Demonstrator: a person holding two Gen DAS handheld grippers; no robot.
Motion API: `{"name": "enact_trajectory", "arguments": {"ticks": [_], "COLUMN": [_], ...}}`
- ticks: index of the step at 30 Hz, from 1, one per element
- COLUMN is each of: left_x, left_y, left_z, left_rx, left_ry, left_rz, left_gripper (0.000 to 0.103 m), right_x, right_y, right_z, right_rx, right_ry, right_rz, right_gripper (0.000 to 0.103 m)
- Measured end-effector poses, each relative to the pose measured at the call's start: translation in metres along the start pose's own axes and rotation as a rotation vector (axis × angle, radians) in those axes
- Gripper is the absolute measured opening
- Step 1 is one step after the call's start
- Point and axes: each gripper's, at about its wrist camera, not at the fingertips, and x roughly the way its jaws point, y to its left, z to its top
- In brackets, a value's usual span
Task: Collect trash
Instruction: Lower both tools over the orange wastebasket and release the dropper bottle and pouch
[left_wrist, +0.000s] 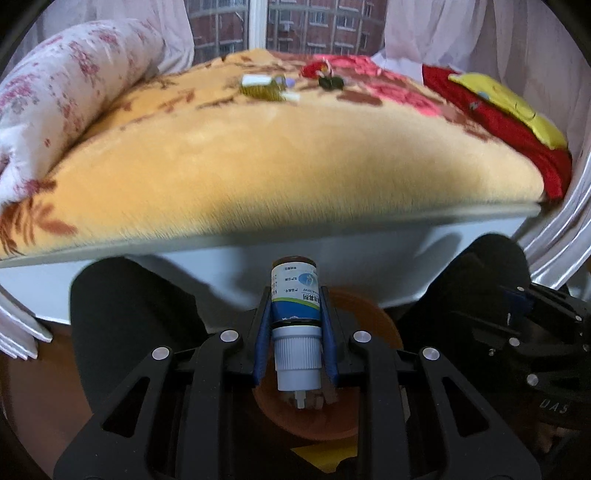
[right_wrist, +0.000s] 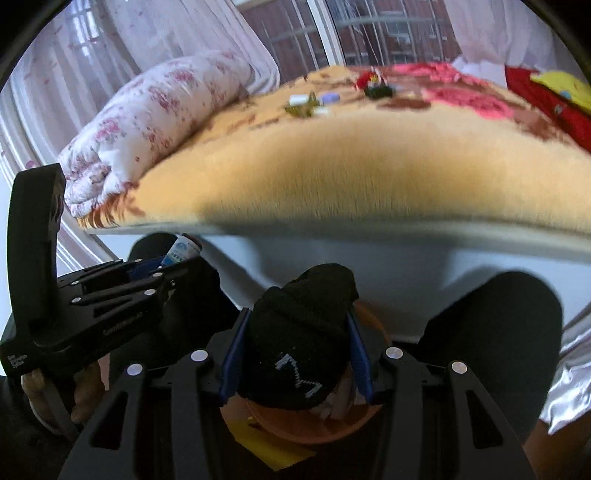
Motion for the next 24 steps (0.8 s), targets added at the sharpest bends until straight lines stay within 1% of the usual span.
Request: {"name": "enact_trajectory", "arguments": {"ticks": [3,7,9,11,12,13,17,21,24], "left_x": [0.014,0.024,0.028,0.034,0.036,0.037,0.036,0.034,0.034], "left_y": [-0.001,0.001,0.002,0.003,0.005,0.007,0.012,0.013,0.013], "left_z": [-0.005,-0.008,-0.009,-0.011,-0.012,-0.012,-0.014,-0.014,-0.011], "left_rx": [0.0,-0.009,-0.01,-0.015,-0.022,-0.029,-0.053,-0.057,-0.056], "left_ry": [0.05,0.088,0.105,0.136,0.146,0.148,0.153,0.153,0.15], "left_rz": [0.002,0.0,-0.004,0.001,0.007,0.004,0.001,0.001,0.004], "left_gripper": [0.023,0.023,0.023,0.031,0.046,0.055,0.056,0.057,0.058], "right_x": [0.011,0.018,0.022,0.025,0.024,0.024,0.022,0.021,0.018], "right_y": [-0.005,-0.007,-0.006,-0.005,-0.006,-0.006,-0.011,-0.016,-0.019], "right_z": [-0.004,-0.006,-0.005,-0.005,-0.006,-0.006,-0.006,-0.006,-0.007], "right_rx": [0.019,0.026,0.024,0.027,0.029,0.031,0.053,0.082,0.1], "right_ry": [0.039,0.069,0.084,0.091,0.088,0.086,0.078,0.074,0.061], "right_rz": [-0.003,-0.007,-0.009,-0.023,-0.026,-0.029,-0.035,-0.037,-0.04], "right_gripper": [0.049,0.049,0.055,0.066,0.066,0.066,0.068,0.069,0.074]}}
